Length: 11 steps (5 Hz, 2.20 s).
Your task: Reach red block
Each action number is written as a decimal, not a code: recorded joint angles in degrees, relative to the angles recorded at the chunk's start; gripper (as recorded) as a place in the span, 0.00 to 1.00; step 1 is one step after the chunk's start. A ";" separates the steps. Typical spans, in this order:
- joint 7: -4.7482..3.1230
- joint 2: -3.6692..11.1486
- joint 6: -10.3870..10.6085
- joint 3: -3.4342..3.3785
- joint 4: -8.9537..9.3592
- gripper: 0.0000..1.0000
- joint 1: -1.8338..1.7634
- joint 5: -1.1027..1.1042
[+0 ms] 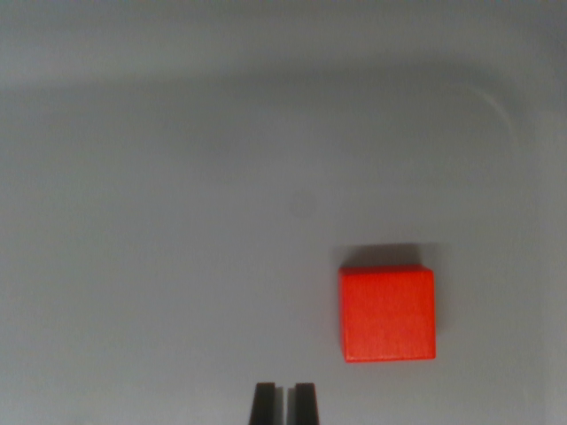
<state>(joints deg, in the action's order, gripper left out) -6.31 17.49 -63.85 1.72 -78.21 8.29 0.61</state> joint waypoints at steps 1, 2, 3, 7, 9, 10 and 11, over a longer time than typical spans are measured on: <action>-0.69 1.67 2.60 0.38 0.94 0.00 0.57 -0.07; -0.69 1.67 2.60 0.38 0.94 0.00 0.57 -0.07; -1.38 3.35 5.21 0.77 1.88 0.00 1.15 -0.15; -2.55 6.17 9.61 1.42 3.46 0.00 2.11 -0.27; -3.06 7.42 11.55 1.70 4.16 0.00 2.54 -0.32; -3.06 7.42 11.55 1.70 4.16 0.00 2.54 -0.32; -3.51 8.51 13.24 1.95 4.77 0.00 2.91 -0.37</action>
<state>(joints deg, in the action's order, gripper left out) -9.82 25.99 -50.61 3.67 -73.44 11.20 0.24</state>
